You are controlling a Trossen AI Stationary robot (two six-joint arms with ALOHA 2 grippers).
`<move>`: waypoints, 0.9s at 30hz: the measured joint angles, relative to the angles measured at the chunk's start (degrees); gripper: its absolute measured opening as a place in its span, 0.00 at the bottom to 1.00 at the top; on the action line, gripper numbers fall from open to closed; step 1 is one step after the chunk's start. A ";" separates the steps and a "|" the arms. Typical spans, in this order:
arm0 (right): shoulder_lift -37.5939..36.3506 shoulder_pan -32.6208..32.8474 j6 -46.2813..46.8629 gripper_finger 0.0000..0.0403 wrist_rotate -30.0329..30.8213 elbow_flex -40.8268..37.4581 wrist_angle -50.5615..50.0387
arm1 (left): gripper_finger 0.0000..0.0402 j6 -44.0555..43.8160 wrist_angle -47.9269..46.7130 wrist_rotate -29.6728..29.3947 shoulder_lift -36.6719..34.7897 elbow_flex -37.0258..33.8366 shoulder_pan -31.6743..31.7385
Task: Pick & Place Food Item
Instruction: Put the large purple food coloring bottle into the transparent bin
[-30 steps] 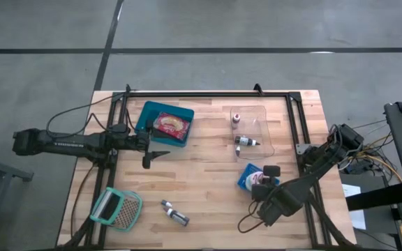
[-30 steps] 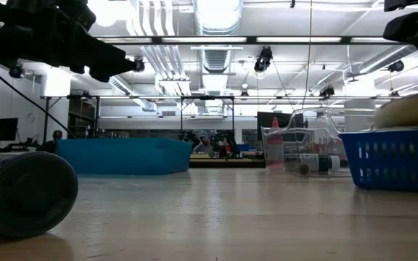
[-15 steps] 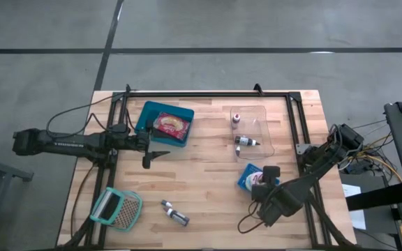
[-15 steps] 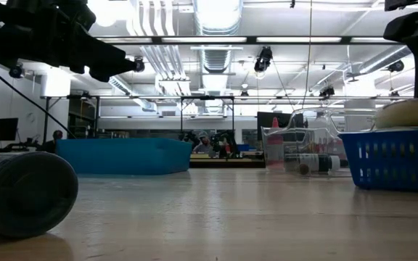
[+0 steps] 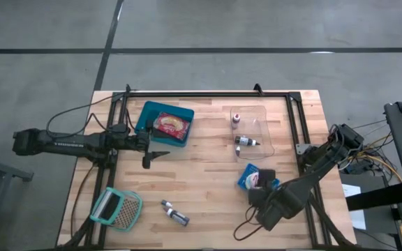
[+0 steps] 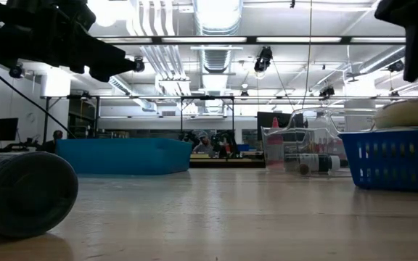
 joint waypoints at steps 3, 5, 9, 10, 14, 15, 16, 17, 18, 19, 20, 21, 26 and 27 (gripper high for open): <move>0.00 0.00 -3.70 0.55 1.86 0.22 5.02 | 0.71 -0.01 -0.19 0.20 0.00 0.00 -0.02; 0.00 0.00 -6.51 0.55 2.40 0.26 8.50 | 0.71 -0.10 -0.26 0.20 0.00 0.00 -0.02; 0.00 0.00 -12.13 0.55 4.73 0.15 15.80 | 0.71 -0.22 -0.28 0.20 0.00 0.00 -0.02; 0.00 0.00 -13.57 0.55 5.18 0.13 17.27 | 0.71 -0.24 -0.28 0.20 0.00 0.00 -0.02; 0.00 -0.28 -18.51 0.55 5.34 -0.09 24.98 | 0.71 -0.24 -0.28 0.20 0.00 0.00 -0.02; 0.00 -0.36 -19.89 0.55 5.31 -0.29 27.53 | 0.71 -0.26 -0.28 0.20 0.00 0.00 -0.02; 0.00 -0.42 -21.17 0.55 5.28 -0.54 30.20 | 0.71 -0.26 -0.28 0.18 0.00 0.00 -0.02; 0.00 -0.68 -22.47 0.55 5.13 -0.81 32.80 | 0.71 -0.28 -0.28 0.19 0.00 0.00 -0.01; 0.11 -0.91 -23.75 0.55 4.80 -1.03 35.28 | 0.71 -0.35 -0.28 0.20 0.00 0.00 -0.02; 0.37 -1.24 -24.74 0.55 4.11 -1.09 37.85 | 0.71 -0.42 -0.28 0.20 0.00 0.00 -0.02; 0.65 -1.71 -25.71 0.55 3.24 -1.13 40.04 | 0.71 -0.42 -0.28 0.19 0.00 0.00 -0.02; 1.07 -2.17 -26.68 0.55 2.42 -1.15 41.83 | 0.71 -0.42 -0.28 0.20 0.00 0.00 -0.02; 4.28 -5.75 -30.56 0.55 -3.21 -1.18 49.31 | 0.71 -0.33 -0.37 0.18 0.00 0.00 0.00; 5.12 -6.65 -30.92 0.55 -4.04 -1.18 50.71 | 0.71 -0.23 -0.49 0.17 0.00 0.00 0.00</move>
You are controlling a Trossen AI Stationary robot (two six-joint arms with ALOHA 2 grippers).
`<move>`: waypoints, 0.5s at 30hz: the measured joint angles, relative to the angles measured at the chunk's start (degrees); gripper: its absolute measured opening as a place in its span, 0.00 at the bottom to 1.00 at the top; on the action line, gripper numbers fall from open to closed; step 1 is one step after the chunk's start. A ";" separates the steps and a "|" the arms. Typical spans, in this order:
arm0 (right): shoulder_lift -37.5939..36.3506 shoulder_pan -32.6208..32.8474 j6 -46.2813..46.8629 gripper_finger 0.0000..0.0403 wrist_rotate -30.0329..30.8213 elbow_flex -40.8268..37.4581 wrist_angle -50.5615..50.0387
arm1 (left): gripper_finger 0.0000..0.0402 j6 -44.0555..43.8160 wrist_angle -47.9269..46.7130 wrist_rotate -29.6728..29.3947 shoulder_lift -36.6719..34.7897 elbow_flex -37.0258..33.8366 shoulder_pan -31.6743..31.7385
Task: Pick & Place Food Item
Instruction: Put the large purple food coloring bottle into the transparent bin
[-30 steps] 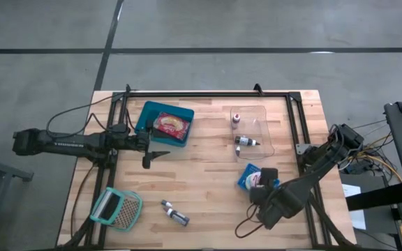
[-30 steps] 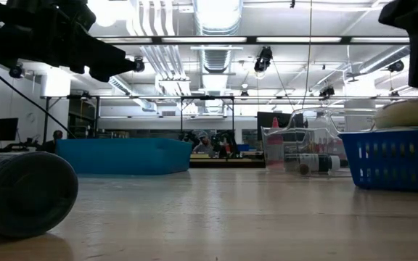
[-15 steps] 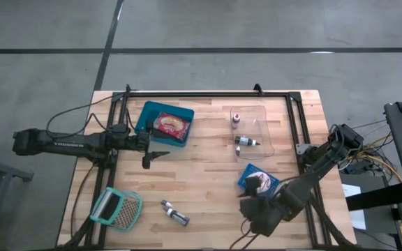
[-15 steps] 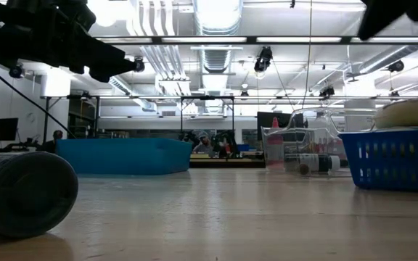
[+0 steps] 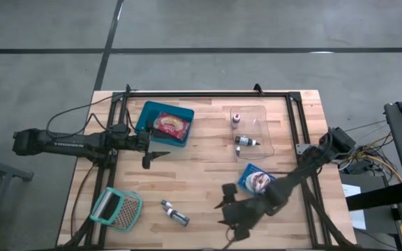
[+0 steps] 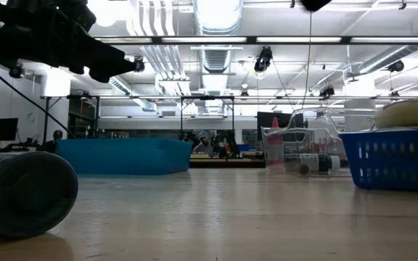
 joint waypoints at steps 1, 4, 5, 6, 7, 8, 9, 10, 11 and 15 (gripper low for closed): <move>0.61 -0.87 -0.39 0.55 -1.25 0.00 0.99 | 0.71 0.02 -0.01 0.00 0.00 0.00 0.00; 2.57 -3.42 -1.01 0.55 -4.75 -0.02 3.94 | 0.71 0.03 -0.04 0.00 0.00 0.00 0.00; 3.07 -4.15 -1.09 0.55 -5.59 0.01 4.55 | 0.71 0.03 -0.08 0.00 0.00 0.00 0.00; 3.77 -4.87 -1.07 0.55 -6.16 0.31 5.02 | 0.71 0.03 -0.10 0.00 0.00 0.00 0.00; 4.43 -5.57 -1.12 0.55 -6.99 0.95 5.36 | 0.71 0.03 -0.11 0.00 0.00 0.00 0.00; 5.12 -6.13 -1.33 0.55 -7.97 1.60 5.51 | 0.71 0.03 -0.20 0.00 0.00 0.00 0.00; 5.96 -6.61 -1.73 0.55 -9.02 2.41 5.45 | 0.71 0.03 -0.21 0.00 0.00 0.00 -0.01; 6.83 -6.96 -2.18 0.55 -10.28 3.36 5.37 | 0.71 -0.03 -0.27 0.00 0.00 0.00 0.00; 7.68 -7.18 -2.50 0.55 -10.96 4.34 5.40 | 0.71 -0.22 -0.55 0.01 -0.02 0.00 -0.02; 12.07 -7.42 -3.95 0.55 -12.82 9.15 4.40 | 0.71 -0.59 -1.25 0.20 0.00 -0.03 -0.35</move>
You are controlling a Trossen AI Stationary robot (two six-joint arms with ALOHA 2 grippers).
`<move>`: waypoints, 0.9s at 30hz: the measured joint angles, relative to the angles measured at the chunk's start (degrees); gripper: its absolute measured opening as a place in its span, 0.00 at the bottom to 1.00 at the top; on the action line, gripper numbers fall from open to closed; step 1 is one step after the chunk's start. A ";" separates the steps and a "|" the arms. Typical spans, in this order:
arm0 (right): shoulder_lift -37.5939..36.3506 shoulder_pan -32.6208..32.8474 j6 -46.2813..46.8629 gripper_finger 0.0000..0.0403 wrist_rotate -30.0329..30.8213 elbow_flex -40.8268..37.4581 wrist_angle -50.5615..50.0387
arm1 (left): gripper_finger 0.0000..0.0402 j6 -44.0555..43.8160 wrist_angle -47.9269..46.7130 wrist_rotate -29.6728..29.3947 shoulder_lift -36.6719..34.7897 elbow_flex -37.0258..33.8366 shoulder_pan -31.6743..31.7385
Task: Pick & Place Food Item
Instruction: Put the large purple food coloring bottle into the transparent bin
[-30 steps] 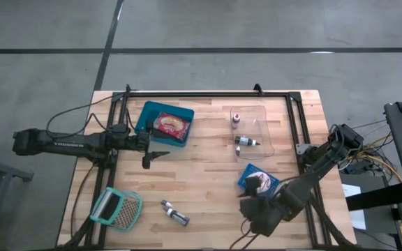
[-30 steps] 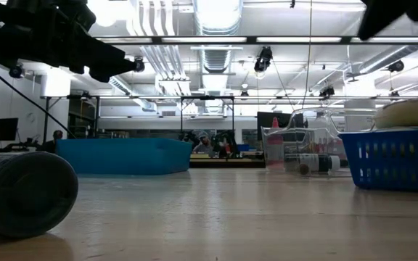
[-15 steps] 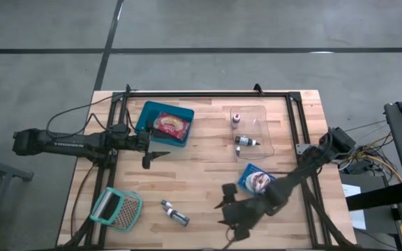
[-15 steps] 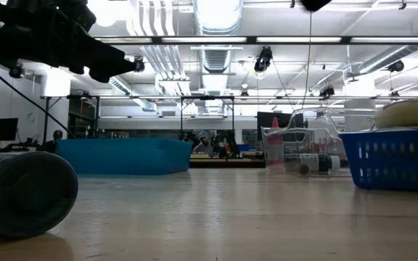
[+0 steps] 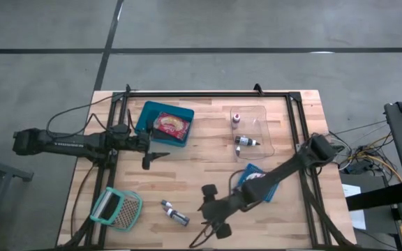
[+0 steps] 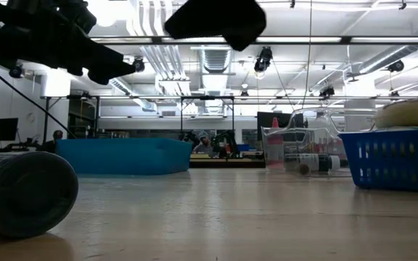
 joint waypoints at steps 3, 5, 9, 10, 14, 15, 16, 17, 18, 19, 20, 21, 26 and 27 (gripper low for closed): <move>3.99 0.02 -0.44 0.55 -2.27 3.78 -1.35 | 0.71 -0.08 0.20 0.04 -0.04 -0.47 -0.13; 6.77 0.00 -0.14 0.55 -2.38 6.30 -3.13 | 0.71 -0.27 0.66 0.02 -0.04 -0.81 -0.13; 11.66 -0.69 0.14 0.55 -2.61 11.59 -5.28 | 0.71 -0.69 1.60 0.03 -0.01 -0.91 -0.16; 12.56 -0.97 0.26 0.55 -2.62 12.67 -5.07 | 0.71 -0.70 1.54 0.02 -0.09 -0.91 -0.16; 15.90 -2.45 1.22 0.55 -2.51 17.31 -6.37 | 0.71 -0.86 1.77 0.02 -0.14 -0.95 -0.16; 16.49 -2.70 1.42 0.55 -2.49 18.46 -7.35 | 0.71 -0.86 2.08 0.02 -0.04 -0.94 -0.16; 17.30 -2.91 1.58 0.55 -2.51 19.73 -7.86 | 0.71 -0.86 1.97 0.02 -0.05 -0.94 -0.16; 18.06 -3.14 1.75 0.55 -2.47 21.03 -8.00 | 0.71 -0.86 1.90 0.02 -0.07 -0.97 -0.16; 18.72 -3.33 2.09 0.55 -2.42 22.20 -8.78 | 0.71 -0.86 1.98 0.02 -0.07 -0.97 -0.16; 19.46 -3.50 2.60 0.55 -2.70 23.45 -9.87 | 0.71 -0.86 1.95 0.02 -0.07 -0.97 -0.16; 20.13 -3.73 2.99 0.55 -3.39 24.79 -10.64 | 0.71 -0.86 1.98 0.02 -0.07 -0.97 -0.16; 20.71 -3.85 3.22 0.55 -4.06 25.89 -11.70 | 0.71 -0.86 1.95 0.02 -0.07 -0.98 -0.16; 23.70 -4.04 4.58 0.55 -5.03 31.23 -16.22 | 0.71 -0.65 2.29 0.02 -0.07 -1.00 -0.13; 24.32 -4.04 5.12 0.55 -5.03 32.26 -16.75 | 0.71 -0.63 2.20 0.02 -0.10 -1.00 -0.15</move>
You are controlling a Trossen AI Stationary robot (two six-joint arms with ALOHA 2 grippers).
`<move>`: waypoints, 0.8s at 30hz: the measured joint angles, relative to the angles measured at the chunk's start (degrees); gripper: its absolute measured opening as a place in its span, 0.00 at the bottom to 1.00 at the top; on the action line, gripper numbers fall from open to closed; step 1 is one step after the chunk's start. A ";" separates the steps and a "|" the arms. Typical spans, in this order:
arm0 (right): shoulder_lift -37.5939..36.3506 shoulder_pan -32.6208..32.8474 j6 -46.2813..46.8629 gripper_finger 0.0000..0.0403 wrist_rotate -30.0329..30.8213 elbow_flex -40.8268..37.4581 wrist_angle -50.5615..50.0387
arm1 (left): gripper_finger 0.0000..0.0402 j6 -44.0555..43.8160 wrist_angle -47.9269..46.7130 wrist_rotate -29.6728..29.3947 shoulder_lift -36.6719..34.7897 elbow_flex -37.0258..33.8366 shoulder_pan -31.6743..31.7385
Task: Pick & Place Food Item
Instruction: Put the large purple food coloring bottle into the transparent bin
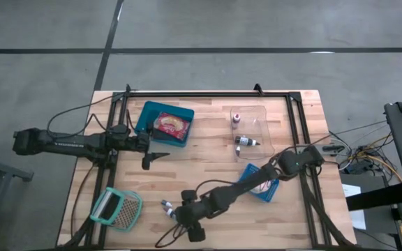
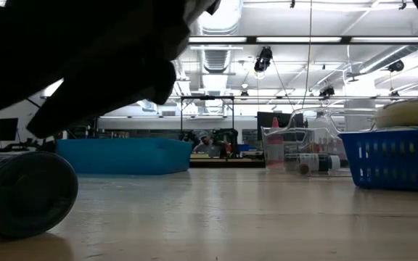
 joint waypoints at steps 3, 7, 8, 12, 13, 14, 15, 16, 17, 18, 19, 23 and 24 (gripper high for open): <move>0.60 -0.11 1.69 0.55 0.04 1.21 -1.14 | 0.71 0.54 0.10 0.00 -0.01 0.00 0.01; 0.97 -0.38 2.96 0.55 0.05 1.04 -1.52 | 0.71 0.62 0.12 0.00 -0.01 0.00 0.02; 1.14 -0.40 3.13 0.55 0.06 1.04 -1.42 | 0.71 0.62 0.12 0.00 -0.01 0.00 0.02; 1.24 -0.44 4.44 0.55 0.02 1.02 -1.37 | 0.71 0.64 0.12 0.00 -0.01 0.00 0.02; 1.30 -0.42 4.81 0.55 0.01 1.02 -1.34 | 0.71 0.64 0.12 0.00 -0.01 0.00 0.02; 1.33 -0.42 5.20 0.55 0.02 1.00 -1.35 | 0.71 0.64 0.12 0.00 -0.01 0.00 0.02; 1.35 -0.42 5.50 0.55 0.02 0.94 -1.38 | 0.71 0.64 0.12 0.00 -0.01 0.00 0.02; 1.38 -0.42 5.58 0.55 0.01 0.83 -1.38 | 0.71 0.64 0.12 0.00 -0.01 0.00 0.02; 1.41 -0.39 5.56 0.55 0.00 0.77 -1.37 | 0.71 0.64 0.14 0.00 -0.01 0.00 0.02; 1.44 -0.37 5.58 0.55 0.00 0.73 -1.35 | 0.71 0.64 0.14 0.00 -0.01 0.00 0.02; 1.44 -0.37 5.66 0.55 0.00 0.71 -1.35 | 0.71 0.64 0.14 0.00 -0.01 0.00 0.01; 1.44 -0.42 5.94 0.55 0.02 0.69 -1.30 | 0.71 0.64 0.18 0.00 -0.01 0.00 0.02; 1.44 -0.46 5.94 0.55 0.02 0.68 -1.19 | 0.71 0.64 0.18 0.00 -0.01 0.00 0.02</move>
